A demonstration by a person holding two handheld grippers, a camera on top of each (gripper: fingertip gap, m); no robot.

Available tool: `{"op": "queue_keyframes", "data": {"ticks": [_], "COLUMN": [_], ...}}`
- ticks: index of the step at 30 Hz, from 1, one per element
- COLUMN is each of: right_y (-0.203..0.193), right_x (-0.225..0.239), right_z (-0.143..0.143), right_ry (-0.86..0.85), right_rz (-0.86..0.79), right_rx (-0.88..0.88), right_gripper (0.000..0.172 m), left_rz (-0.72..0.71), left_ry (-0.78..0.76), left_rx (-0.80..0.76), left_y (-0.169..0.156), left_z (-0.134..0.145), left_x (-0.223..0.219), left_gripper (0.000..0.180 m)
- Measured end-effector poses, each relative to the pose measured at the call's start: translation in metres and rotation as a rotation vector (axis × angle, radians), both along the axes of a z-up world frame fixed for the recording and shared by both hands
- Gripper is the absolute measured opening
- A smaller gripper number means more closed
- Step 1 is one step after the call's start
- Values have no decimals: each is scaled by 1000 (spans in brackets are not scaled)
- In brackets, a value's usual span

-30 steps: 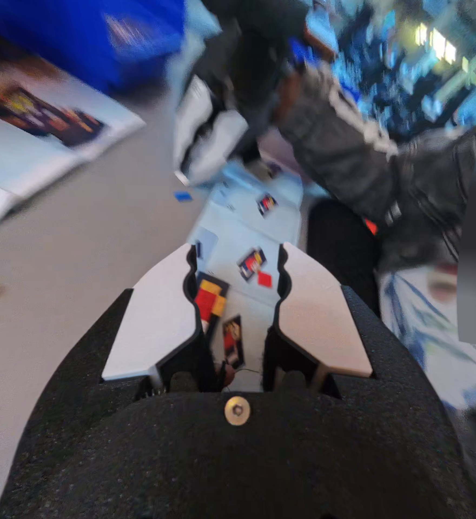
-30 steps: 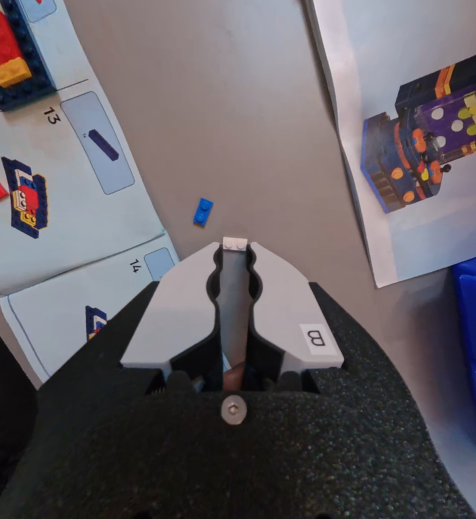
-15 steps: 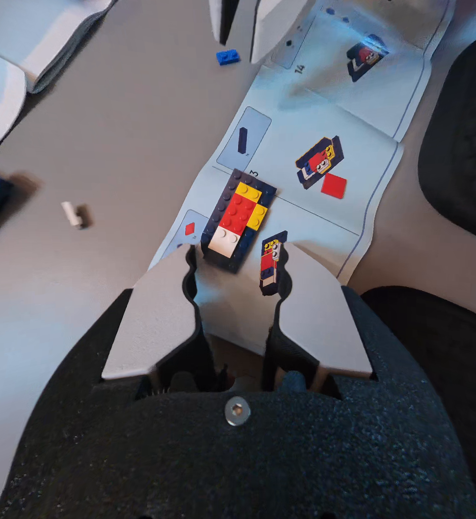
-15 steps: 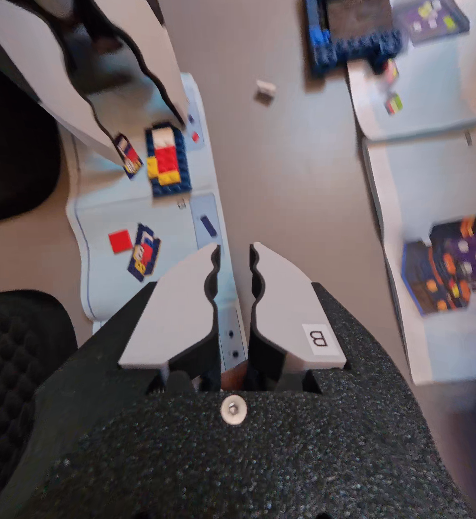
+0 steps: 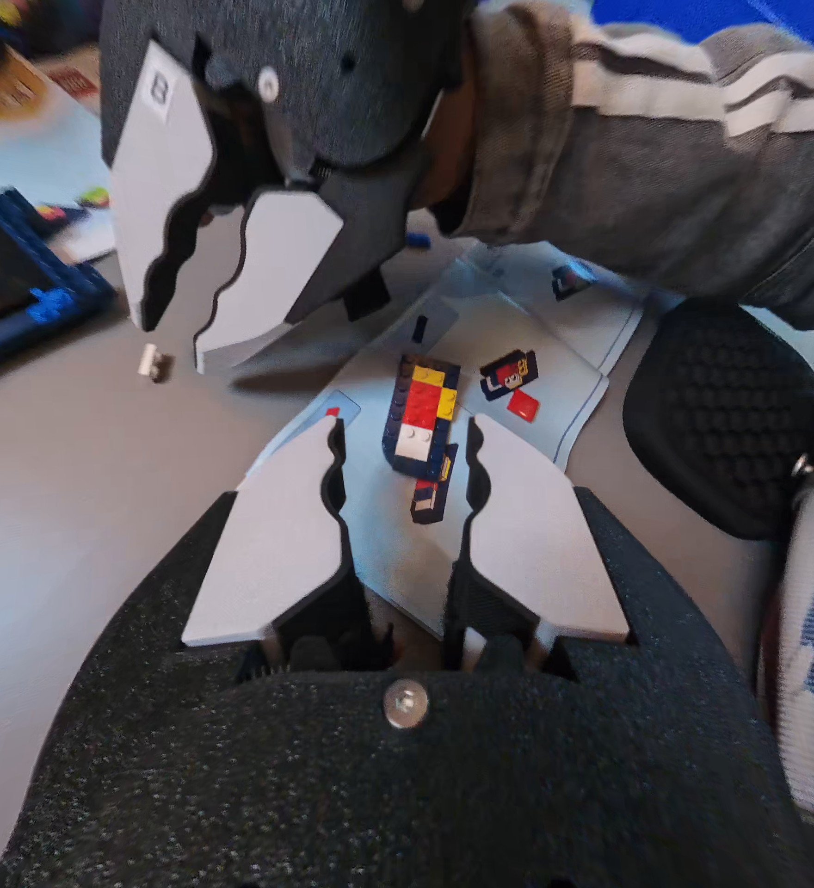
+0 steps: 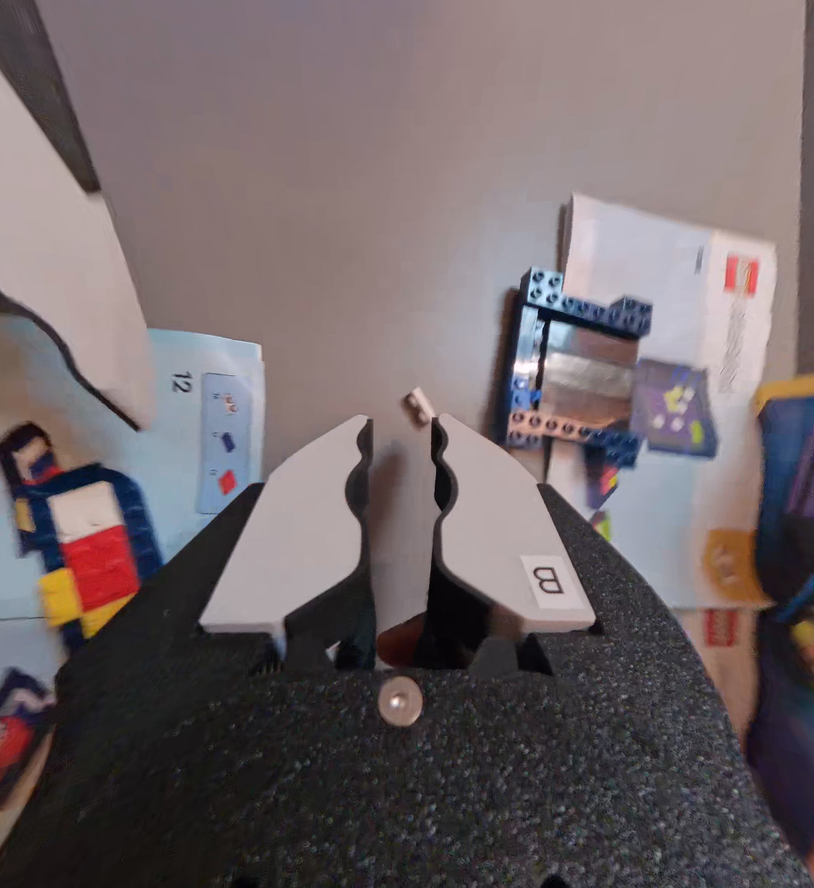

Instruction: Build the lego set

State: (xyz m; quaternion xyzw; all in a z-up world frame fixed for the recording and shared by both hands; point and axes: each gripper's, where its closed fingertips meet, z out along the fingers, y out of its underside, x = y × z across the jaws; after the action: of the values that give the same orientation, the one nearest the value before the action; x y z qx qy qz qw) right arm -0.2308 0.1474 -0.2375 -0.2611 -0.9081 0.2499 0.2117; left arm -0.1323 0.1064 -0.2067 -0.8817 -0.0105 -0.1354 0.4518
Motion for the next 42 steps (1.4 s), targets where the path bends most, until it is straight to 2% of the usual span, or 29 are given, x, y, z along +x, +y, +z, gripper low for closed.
{"op": "queue_keyframes", "data": {"ticks": [2, 4, 5, 6, 8, 10, 13, 15, 18, 21, 25, 31, 35, 37, 39, 42], "right_y": [3, -1, -3, -5, -7, -23, -43, -42, -52, -55, -65, -76, -79, -79, -76, -70], "right_x": [-8, -10, -10, -10, -4, 11, 36, 54, 87, 108, 132, 155, 165, 164, 160, 157], "right_z": [-2, -8, -13, -16, -14, 8, 85, 119, 131, 144, 151, 148, 149, 147, 141, 141], "right_ry": [15, -22, -54, -80, -152, -257, -399, -462, -506, -484, -477, -495, -435, -323, -155, 215], "right_rz": [66, 123, 141, 151, 114, 46, -35, -88, -104, -101, -62, -40, -34, -64, -129, -205], "right_rx": [74, 77, 67, 42, -59, -381, -1102, -1456, -1643, -1770, -1803, -1803, -1754, -1657, -1474, -1080], "right_gripper": [23, 21, 20, 5, 5, 5, 5, 5, 4, 4, 5, 4, 5, 9, 27, 23], "left_rz": [26, 51, 64, 81, 152, 239, 295, 299, 222, 134, 79, 39, 13, 33, 100, 204], "left_ry": [24, 40, 45, 54, 115, 246, 455, 580, 709, 714, 709, 771, 749, 769, 834, 1051], "left_rx": [53, 109, 140, 171, 242, 343, 488, 601, 712, 758, 765, 753, 763, 770, 758, 666], "left_y": [0, 2, 3, 5, 7, 4, -3, -7, -7, -8, -9, -14, -17, -19, -22, -26], "left_z": [7, 12, 14, 16, 22, 34, 60, 81, 105, 113, 111, 113, 115, 117, 120, 116], "left_x": [-2, -5, -6, -8, -21, -37, -44, -38, -11, 17, 38, 56, 65, 66, 60, 46], "left_gripper": [49, 50, 50, 50, 53, 54, 59, 59, 52, 44, 38, 17, 15, 15, 15, 15]}}
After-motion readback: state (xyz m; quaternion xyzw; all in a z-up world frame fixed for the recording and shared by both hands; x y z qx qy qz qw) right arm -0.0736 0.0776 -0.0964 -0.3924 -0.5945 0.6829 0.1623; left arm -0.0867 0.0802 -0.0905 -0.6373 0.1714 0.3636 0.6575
